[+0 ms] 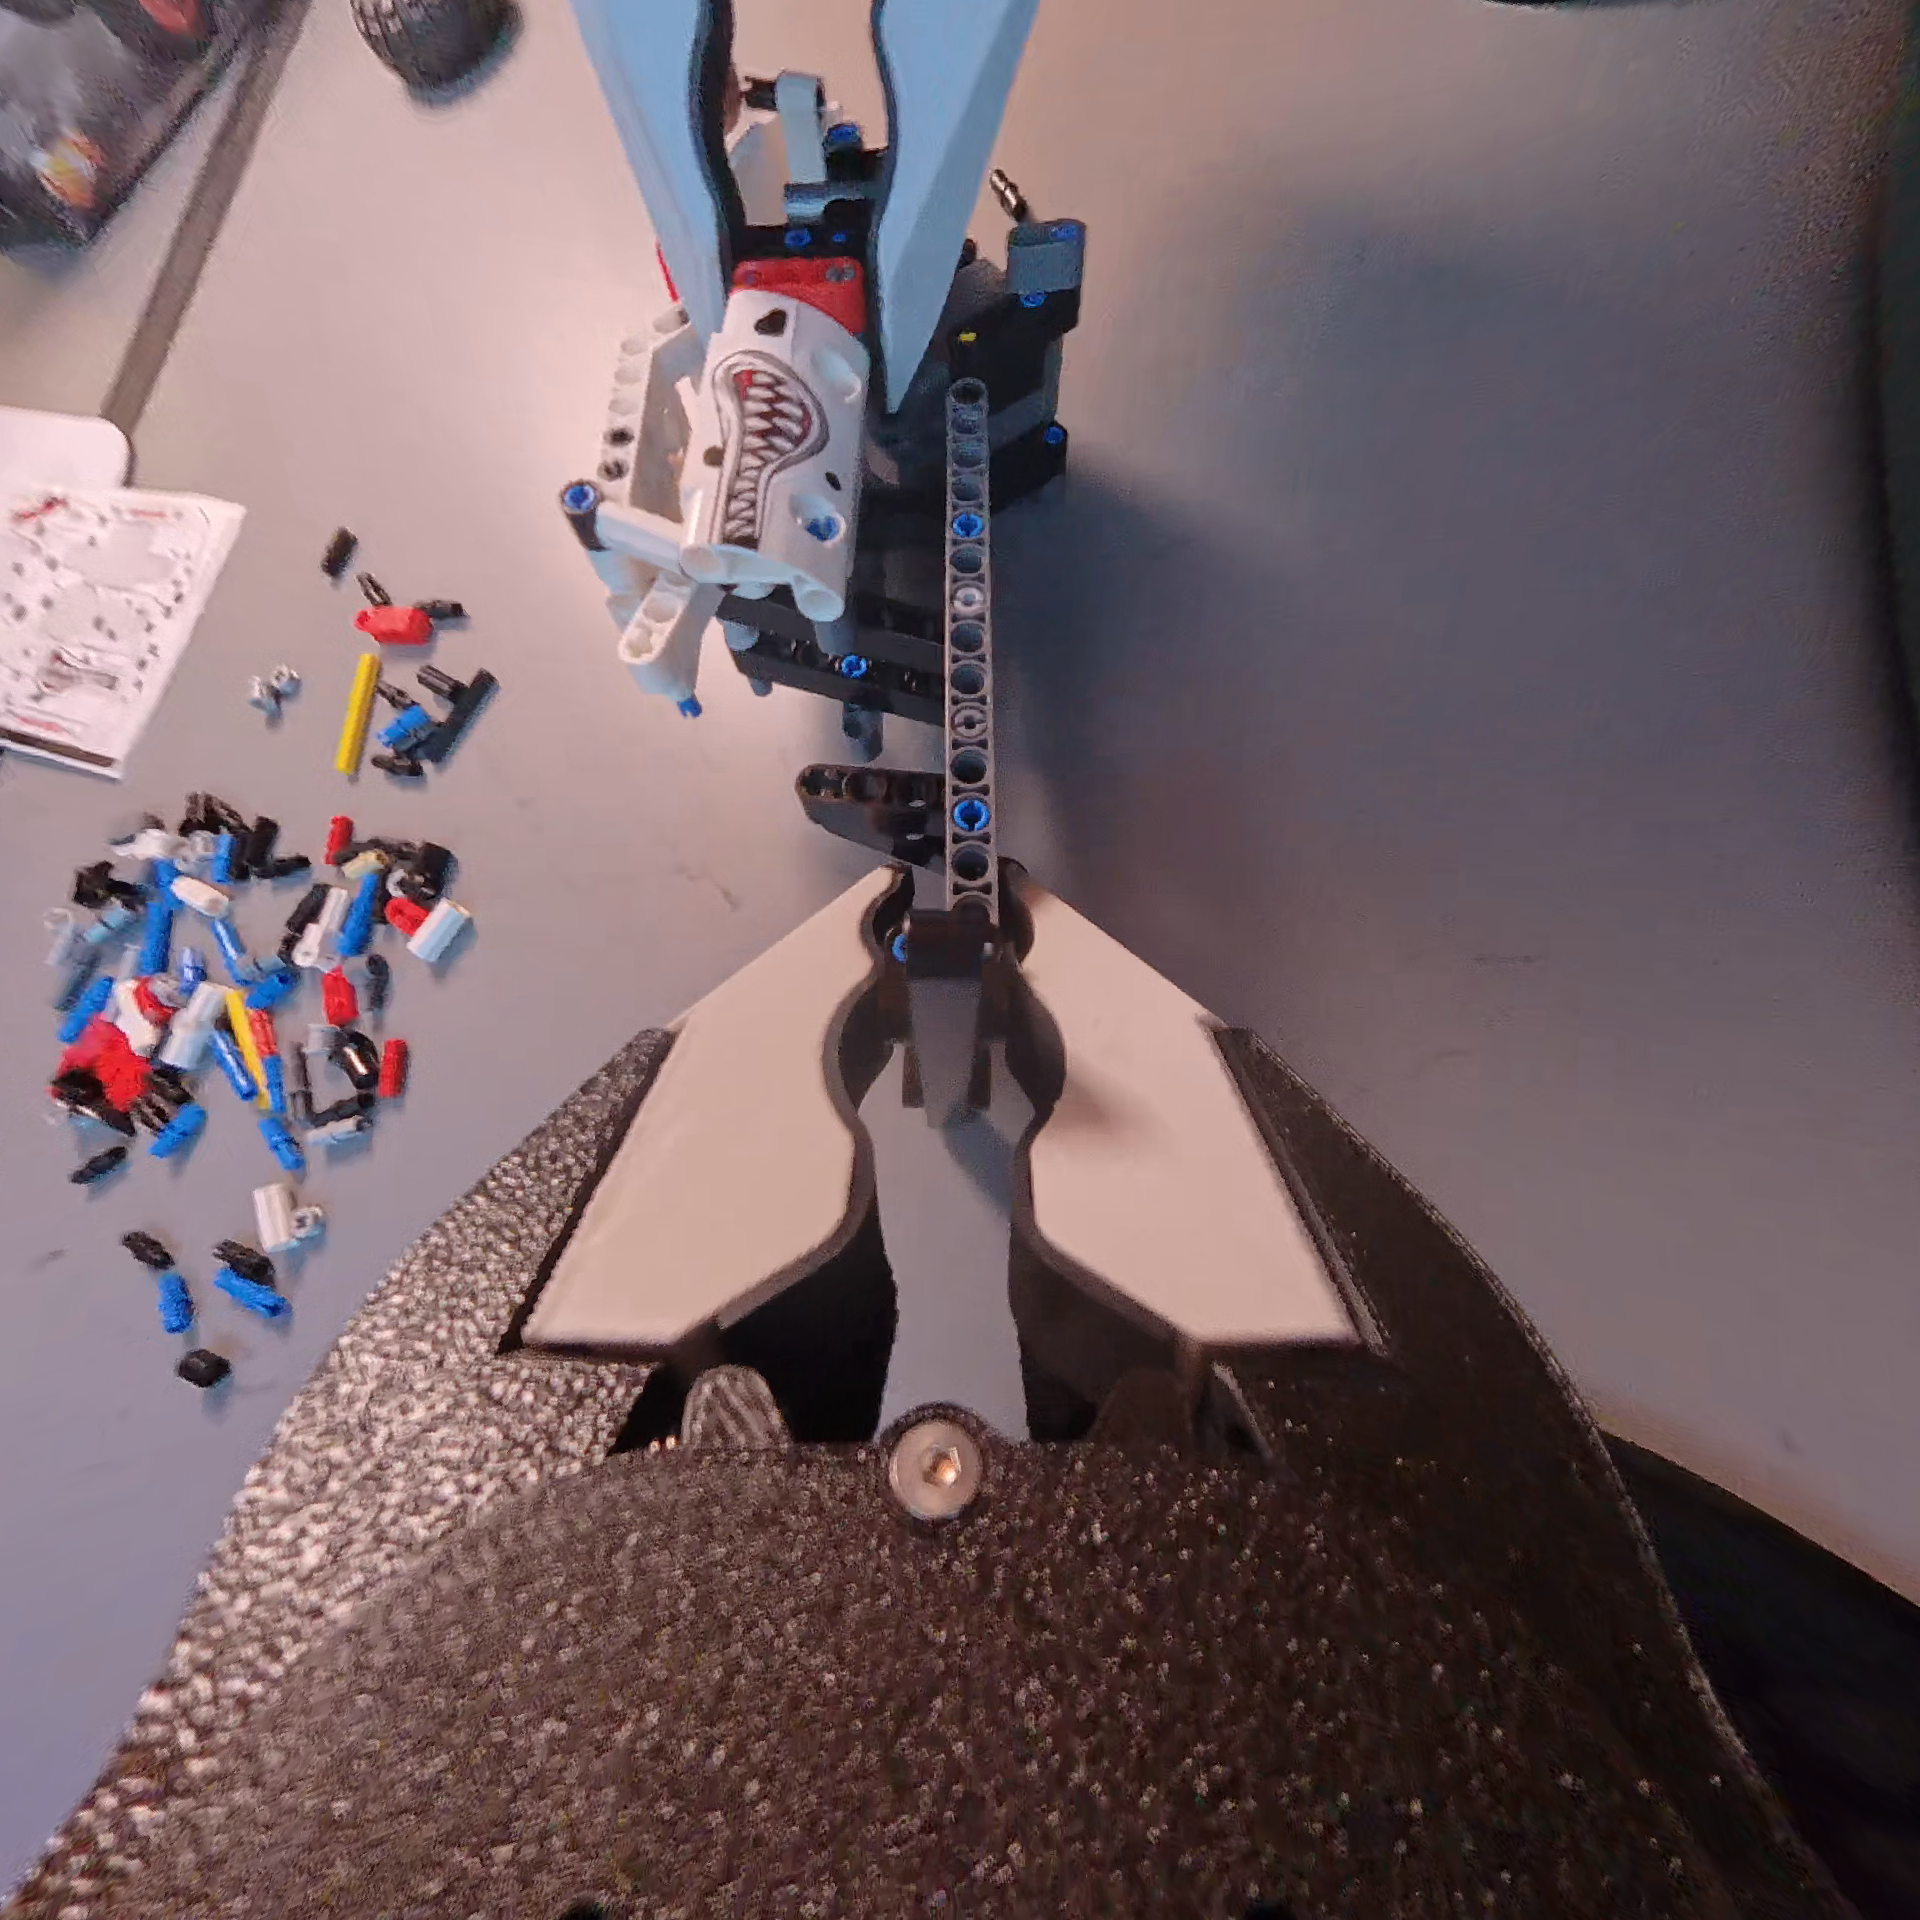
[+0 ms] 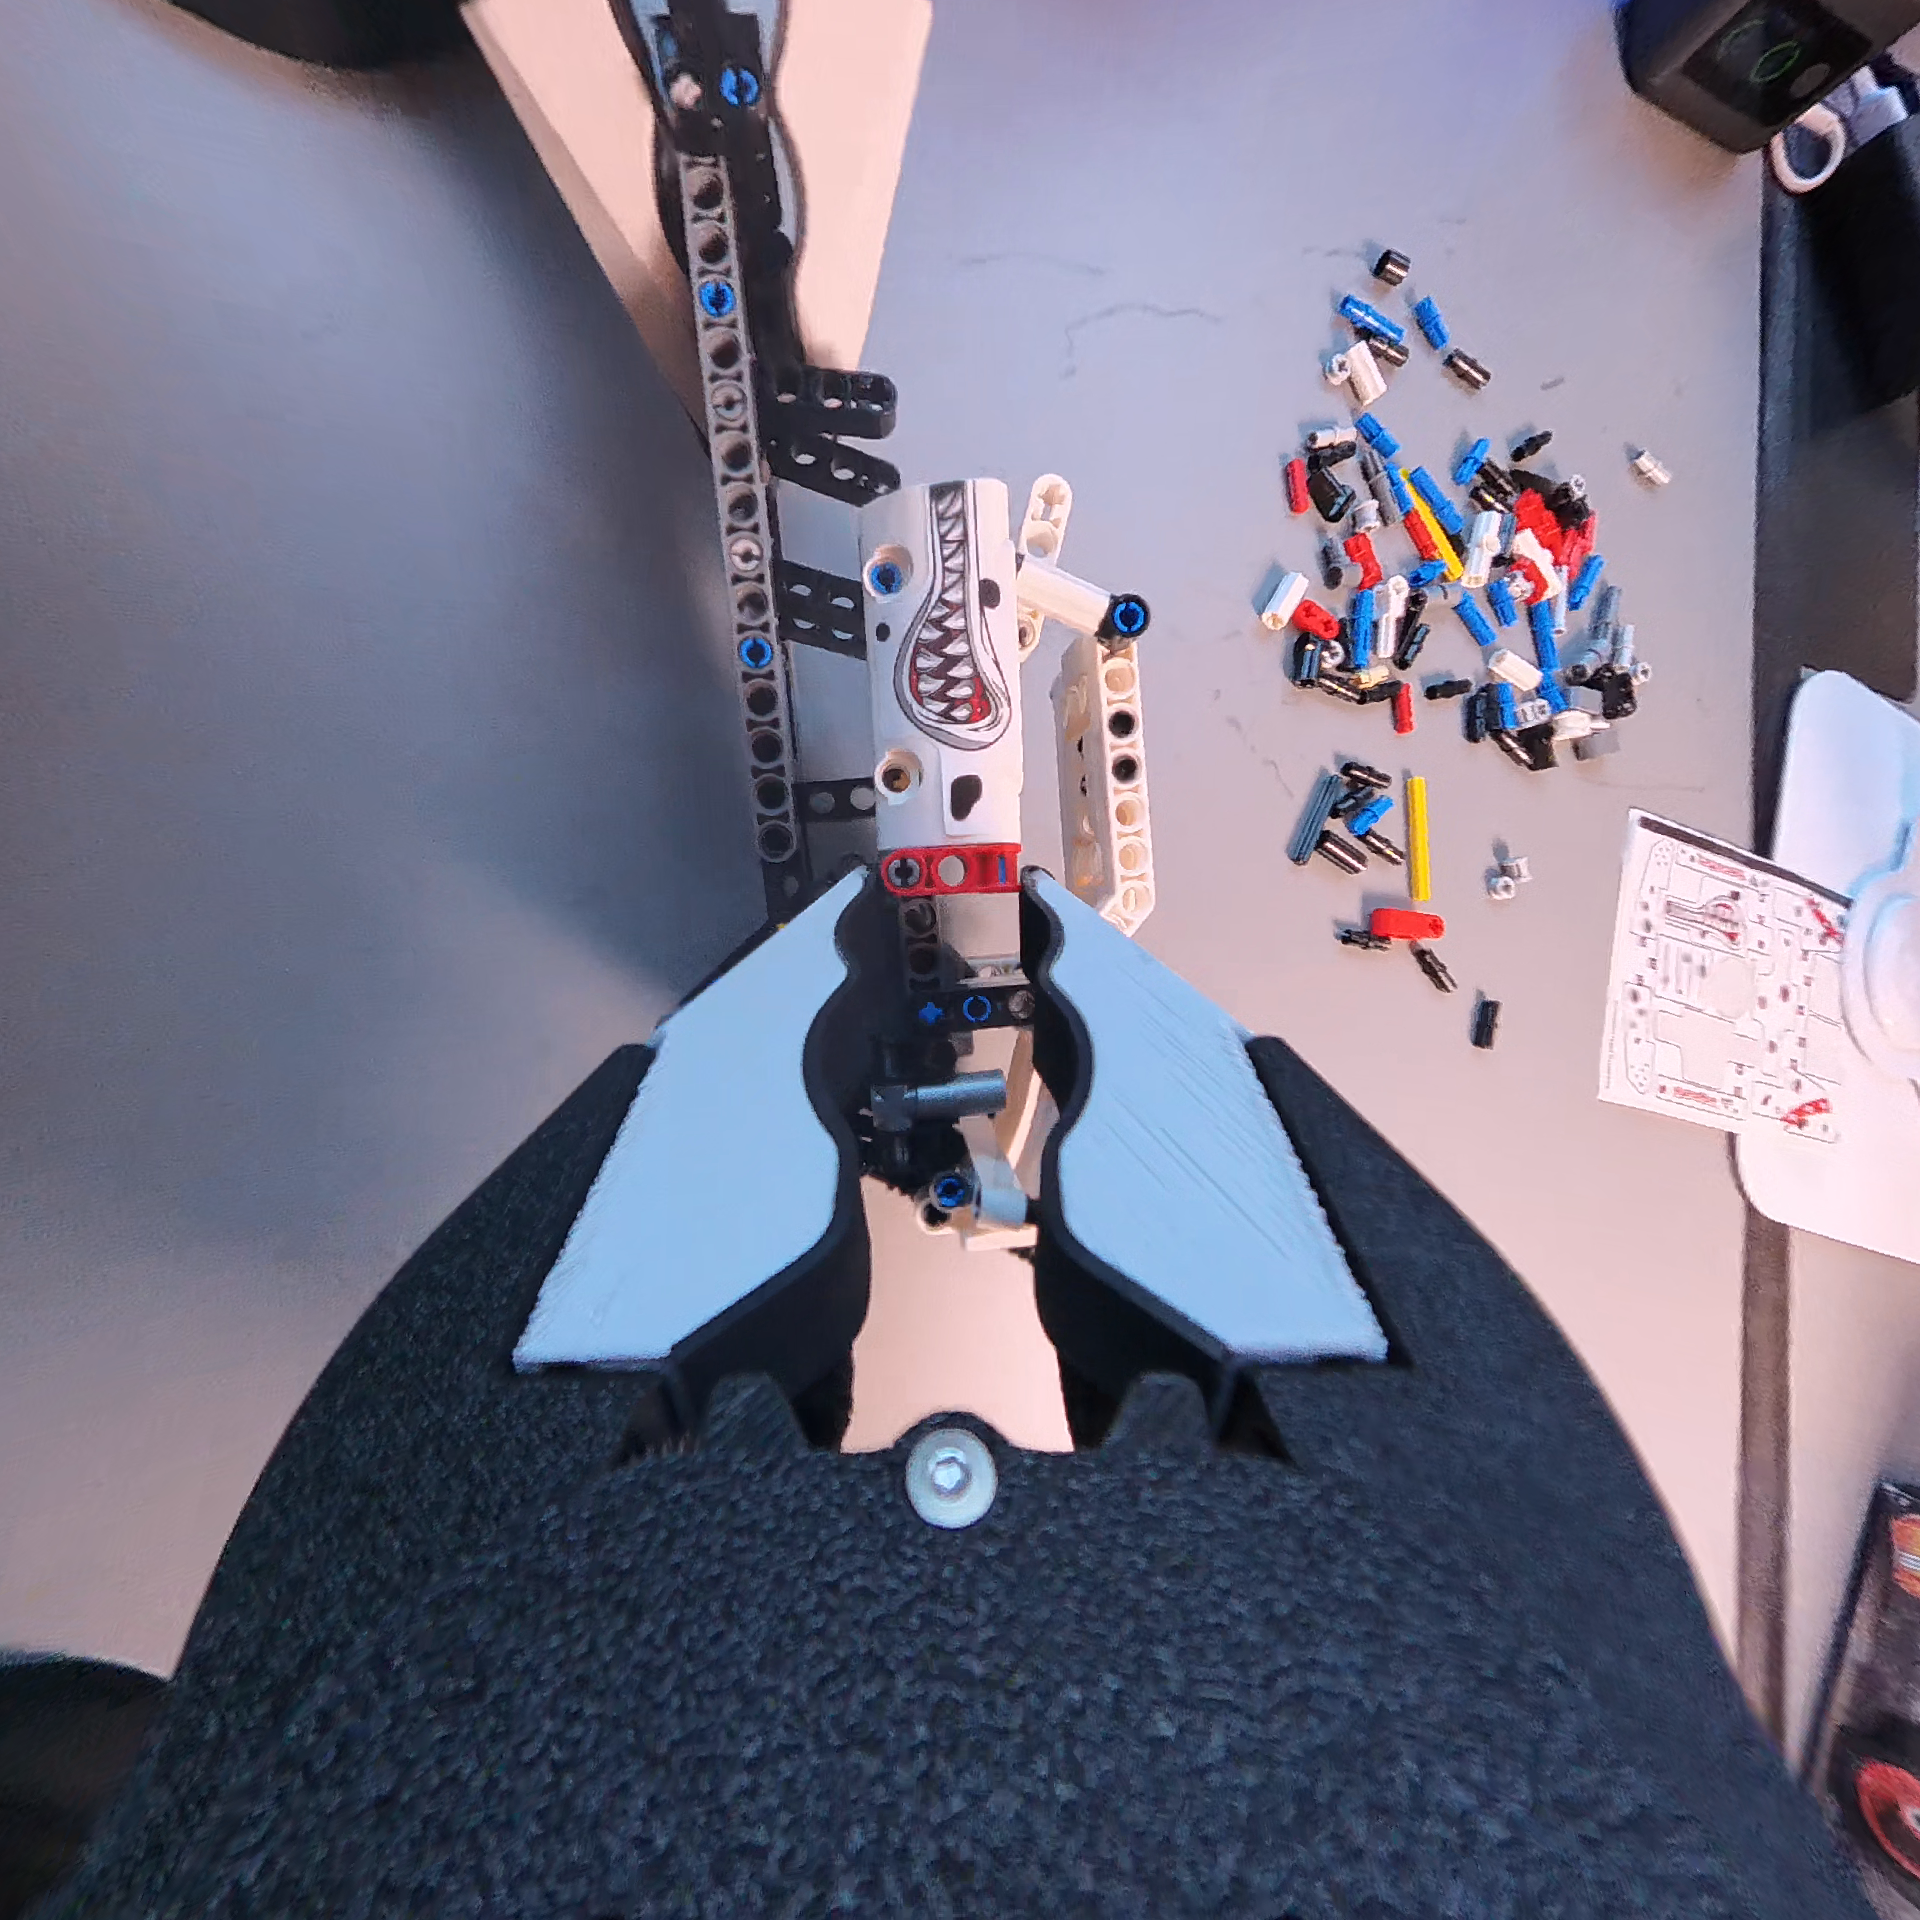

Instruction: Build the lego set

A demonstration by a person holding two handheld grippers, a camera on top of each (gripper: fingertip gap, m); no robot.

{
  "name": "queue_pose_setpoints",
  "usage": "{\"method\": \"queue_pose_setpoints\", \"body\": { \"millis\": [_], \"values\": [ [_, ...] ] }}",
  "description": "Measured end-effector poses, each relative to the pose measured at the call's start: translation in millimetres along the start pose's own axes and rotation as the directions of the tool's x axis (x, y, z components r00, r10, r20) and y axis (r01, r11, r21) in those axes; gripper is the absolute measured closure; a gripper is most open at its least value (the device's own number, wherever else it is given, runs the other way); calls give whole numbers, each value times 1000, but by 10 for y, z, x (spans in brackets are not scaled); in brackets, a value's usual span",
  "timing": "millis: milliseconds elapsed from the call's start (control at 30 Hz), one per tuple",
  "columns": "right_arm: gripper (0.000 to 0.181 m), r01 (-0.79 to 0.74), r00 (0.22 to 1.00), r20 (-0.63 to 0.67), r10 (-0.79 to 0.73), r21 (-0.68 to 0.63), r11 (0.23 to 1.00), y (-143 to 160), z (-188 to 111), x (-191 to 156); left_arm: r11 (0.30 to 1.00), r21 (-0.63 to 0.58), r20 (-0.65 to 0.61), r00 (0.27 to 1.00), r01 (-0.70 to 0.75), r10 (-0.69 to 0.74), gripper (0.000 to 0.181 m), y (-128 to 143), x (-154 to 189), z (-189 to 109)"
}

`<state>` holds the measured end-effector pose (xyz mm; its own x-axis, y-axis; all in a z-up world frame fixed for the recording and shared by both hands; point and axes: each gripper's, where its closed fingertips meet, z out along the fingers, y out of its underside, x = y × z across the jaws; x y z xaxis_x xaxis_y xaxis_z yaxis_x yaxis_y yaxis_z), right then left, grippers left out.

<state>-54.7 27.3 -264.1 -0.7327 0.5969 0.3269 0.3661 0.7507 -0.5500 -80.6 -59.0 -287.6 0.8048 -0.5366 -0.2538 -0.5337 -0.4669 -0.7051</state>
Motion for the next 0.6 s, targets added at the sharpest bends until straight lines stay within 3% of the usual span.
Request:
{"method": "queue_pose_setpoints", "body": {
  "millis": [133,267,433,600],
  "values": [
    [160,101,982,-164,-97,16,995,-23,-61,143,976,-35,204,954,-215,218,167,-19,-148,18],
    [158,216,901,-388,-195,11,976,18,-96,290,879,-172,369,798,-445,476,167,-35,-375,47],
    [139,204,880,-438,-186,-6,979,107,-111,225,813,-263,424,694,-520,582,167,-6,-516,147],
    [145,180,870,-470,-147,25,983,128,-197,98,805,-278,394,702,-525,594,161,53,-462,254]
  ]
}}
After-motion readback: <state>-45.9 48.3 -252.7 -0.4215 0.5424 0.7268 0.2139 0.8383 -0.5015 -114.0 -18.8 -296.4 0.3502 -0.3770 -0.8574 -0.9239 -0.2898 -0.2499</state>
